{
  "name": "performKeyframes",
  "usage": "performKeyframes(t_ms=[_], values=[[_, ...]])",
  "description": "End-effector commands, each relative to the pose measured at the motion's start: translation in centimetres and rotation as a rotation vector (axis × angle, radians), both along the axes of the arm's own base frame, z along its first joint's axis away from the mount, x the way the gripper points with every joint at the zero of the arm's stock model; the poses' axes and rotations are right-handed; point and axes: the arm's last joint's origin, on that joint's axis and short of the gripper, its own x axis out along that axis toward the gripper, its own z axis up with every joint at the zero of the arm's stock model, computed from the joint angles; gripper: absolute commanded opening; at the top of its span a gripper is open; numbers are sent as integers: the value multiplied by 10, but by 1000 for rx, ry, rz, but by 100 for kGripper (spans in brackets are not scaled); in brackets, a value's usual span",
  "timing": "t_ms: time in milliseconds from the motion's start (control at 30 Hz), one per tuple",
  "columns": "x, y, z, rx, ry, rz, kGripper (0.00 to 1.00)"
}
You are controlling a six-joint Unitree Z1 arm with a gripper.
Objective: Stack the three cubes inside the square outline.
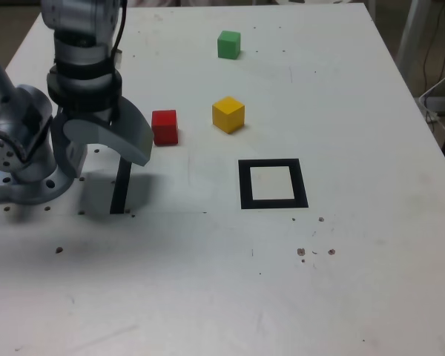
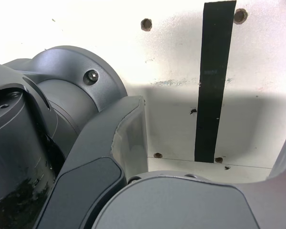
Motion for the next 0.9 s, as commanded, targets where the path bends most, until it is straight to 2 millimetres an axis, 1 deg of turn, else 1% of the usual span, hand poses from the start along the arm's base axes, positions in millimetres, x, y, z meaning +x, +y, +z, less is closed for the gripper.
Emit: performKeyframes(t_ms=[0,533,733,867], values=[[0,0,2,-3,-9,-1,99],[-2,1,0,14,-14,-4,100],[4,3,2,41,-40,6,100],[9,9,8,57,-61,26,100]])
